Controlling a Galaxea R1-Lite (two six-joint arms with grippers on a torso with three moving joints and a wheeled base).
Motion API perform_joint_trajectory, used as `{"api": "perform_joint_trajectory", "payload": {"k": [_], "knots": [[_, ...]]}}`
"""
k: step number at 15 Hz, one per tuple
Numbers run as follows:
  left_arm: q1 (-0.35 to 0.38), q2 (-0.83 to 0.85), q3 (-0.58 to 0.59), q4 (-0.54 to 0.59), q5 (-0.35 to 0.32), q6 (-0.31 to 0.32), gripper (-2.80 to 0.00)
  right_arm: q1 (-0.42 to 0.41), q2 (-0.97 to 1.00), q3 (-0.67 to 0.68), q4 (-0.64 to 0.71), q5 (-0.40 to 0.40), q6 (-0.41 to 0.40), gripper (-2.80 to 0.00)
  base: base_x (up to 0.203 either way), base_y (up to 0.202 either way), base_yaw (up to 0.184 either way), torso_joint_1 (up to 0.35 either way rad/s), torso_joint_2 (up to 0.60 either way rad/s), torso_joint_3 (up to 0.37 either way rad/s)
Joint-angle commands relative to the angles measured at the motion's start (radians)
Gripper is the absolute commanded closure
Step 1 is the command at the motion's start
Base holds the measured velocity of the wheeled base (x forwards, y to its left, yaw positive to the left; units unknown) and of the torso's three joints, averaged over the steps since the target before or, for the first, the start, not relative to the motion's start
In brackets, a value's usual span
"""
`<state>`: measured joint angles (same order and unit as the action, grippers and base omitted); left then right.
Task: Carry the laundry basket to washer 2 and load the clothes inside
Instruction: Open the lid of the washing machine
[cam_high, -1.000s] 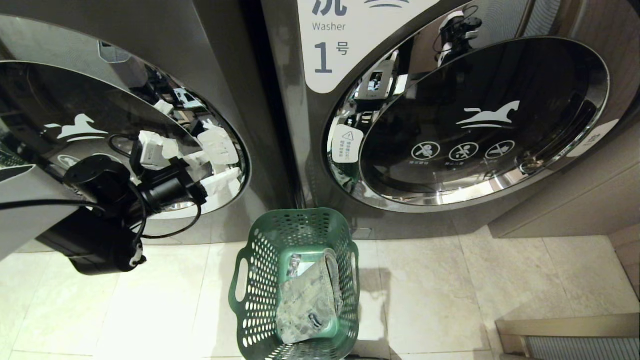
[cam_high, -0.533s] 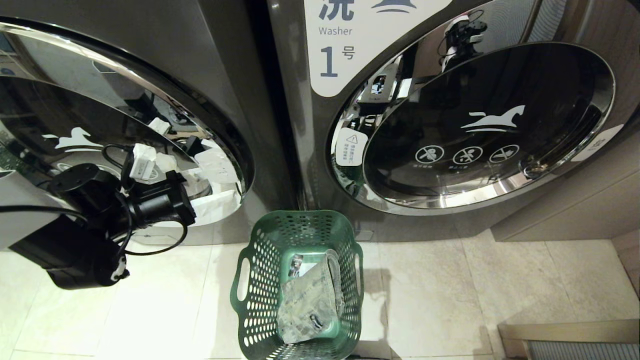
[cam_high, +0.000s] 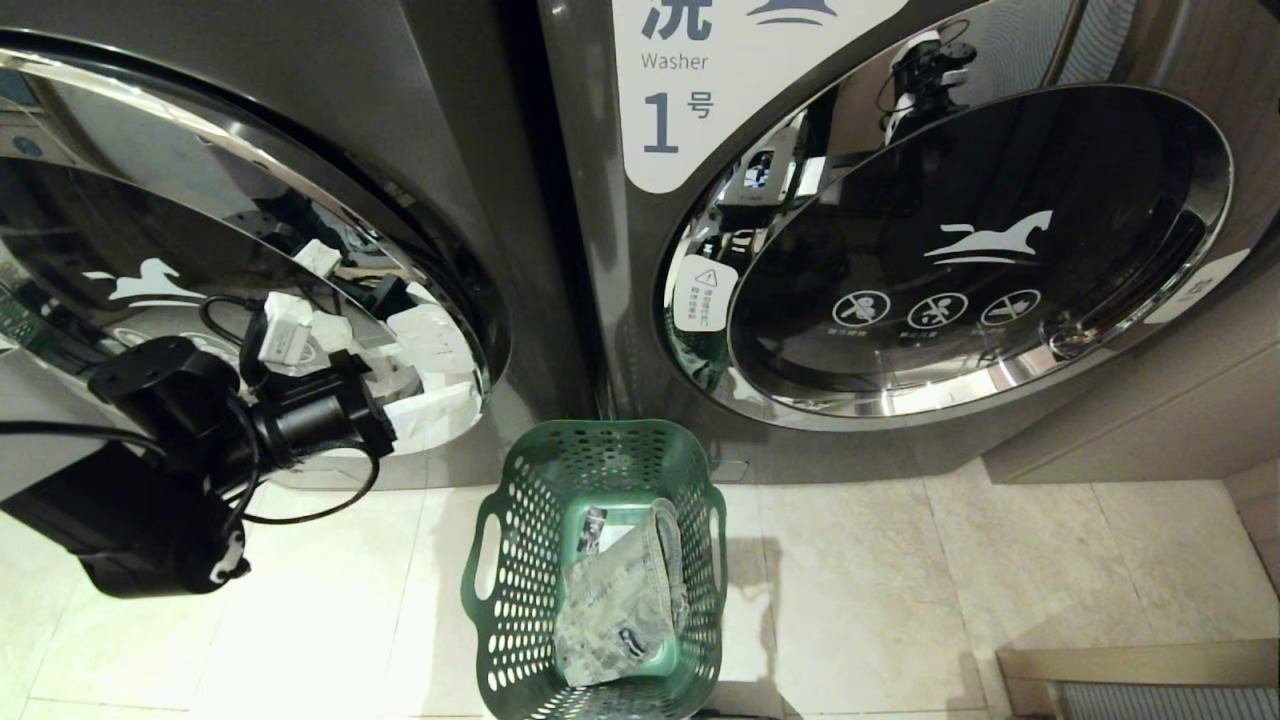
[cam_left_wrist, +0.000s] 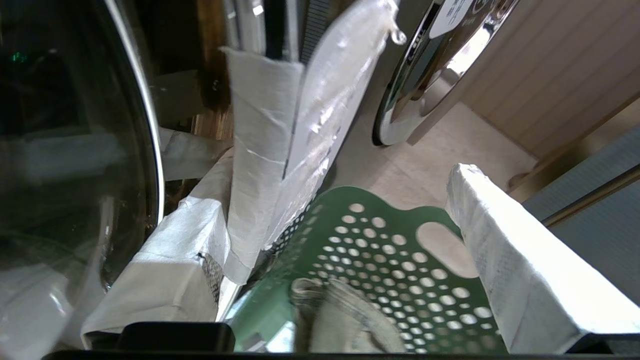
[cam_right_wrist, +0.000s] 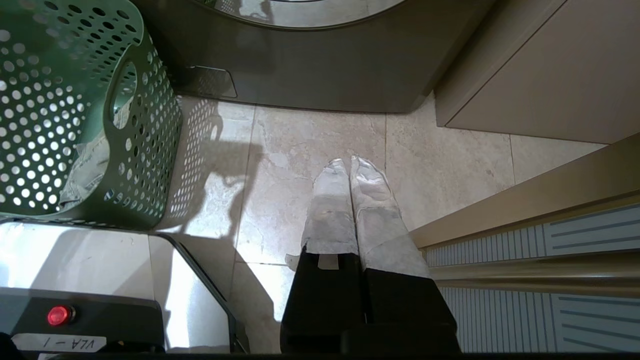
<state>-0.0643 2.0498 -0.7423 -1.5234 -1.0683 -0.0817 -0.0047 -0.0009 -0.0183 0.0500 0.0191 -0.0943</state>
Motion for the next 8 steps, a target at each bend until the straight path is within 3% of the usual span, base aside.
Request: {"api": "perform_joint_trajectory", "payload": {"k": [1,8], "knots": [[-0.03,-0.018,0.012,-0.007,0.003,-0.031,-2.8,0.0,-0.001,0.0,0.001,0.001,-0.001,0.0,0.0,0.0,0.0,0.0,0.0,0.0],[0.233,-0.058,0.096,-0.007,0.004,-0.045,-2.8,0.0,-0.001,0.0,0.0,0.001,-0.001,0.0,0.0,0.0,0.0,0.0,0.0,0.0]]}}
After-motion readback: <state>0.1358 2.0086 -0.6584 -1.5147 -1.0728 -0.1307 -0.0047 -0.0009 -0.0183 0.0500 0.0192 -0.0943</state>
